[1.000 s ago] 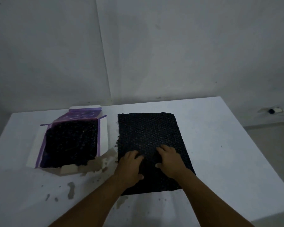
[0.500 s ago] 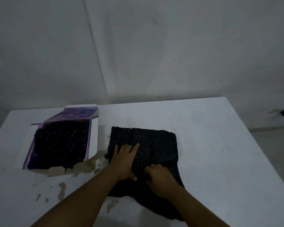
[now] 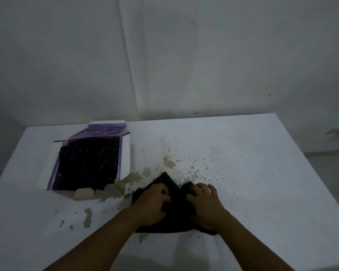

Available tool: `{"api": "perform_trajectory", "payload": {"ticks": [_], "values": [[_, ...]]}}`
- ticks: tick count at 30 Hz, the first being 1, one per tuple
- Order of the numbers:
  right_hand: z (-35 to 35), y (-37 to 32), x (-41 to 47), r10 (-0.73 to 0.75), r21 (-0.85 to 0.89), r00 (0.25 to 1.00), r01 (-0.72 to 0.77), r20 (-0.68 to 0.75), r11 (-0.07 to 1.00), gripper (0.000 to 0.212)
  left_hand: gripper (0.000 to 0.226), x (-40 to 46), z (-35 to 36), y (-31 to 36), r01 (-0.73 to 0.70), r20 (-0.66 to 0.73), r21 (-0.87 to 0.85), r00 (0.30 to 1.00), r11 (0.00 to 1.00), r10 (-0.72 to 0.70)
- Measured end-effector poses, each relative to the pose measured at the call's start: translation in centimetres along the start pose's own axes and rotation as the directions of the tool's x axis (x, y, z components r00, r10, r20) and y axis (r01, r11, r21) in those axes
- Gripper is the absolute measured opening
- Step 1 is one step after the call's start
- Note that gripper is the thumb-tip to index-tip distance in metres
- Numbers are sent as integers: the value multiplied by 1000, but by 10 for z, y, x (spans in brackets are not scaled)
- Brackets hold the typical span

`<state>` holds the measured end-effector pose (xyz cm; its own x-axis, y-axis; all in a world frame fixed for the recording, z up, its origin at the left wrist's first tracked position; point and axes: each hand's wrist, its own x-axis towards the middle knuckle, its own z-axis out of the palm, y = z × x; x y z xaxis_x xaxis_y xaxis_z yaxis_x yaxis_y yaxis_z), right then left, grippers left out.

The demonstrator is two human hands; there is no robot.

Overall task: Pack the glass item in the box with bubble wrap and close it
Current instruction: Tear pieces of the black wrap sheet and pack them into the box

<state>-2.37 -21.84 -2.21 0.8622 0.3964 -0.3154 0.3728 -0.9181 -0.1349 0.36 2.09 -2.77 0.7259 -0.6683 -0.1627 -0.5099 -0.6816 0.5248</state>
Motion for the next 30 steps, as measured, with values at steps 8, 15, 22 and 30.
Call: {"api": "perform_trajectory", "payload": {"ticks": [8,15,22,30], "values": [[-93,-36,-17,-102,735,984,-37,143,677,16,16,-65,-84,33,107,-40,-413,990,904,-136],[-190,-105,7,-224,952,975,55,15,302,39,39,-125,-179,16,-38,-491,-612,802,790,-342],[-210,-174,70,-138,773,925,373,-355,513,38,51,-144,-219,-70,195,-719,-230,626,954,-301],[-180,-216,121,-491,-19,760,535,-427,845,28,63,-145,-210,-123,418,-467,-84,786,905,-406]]}}
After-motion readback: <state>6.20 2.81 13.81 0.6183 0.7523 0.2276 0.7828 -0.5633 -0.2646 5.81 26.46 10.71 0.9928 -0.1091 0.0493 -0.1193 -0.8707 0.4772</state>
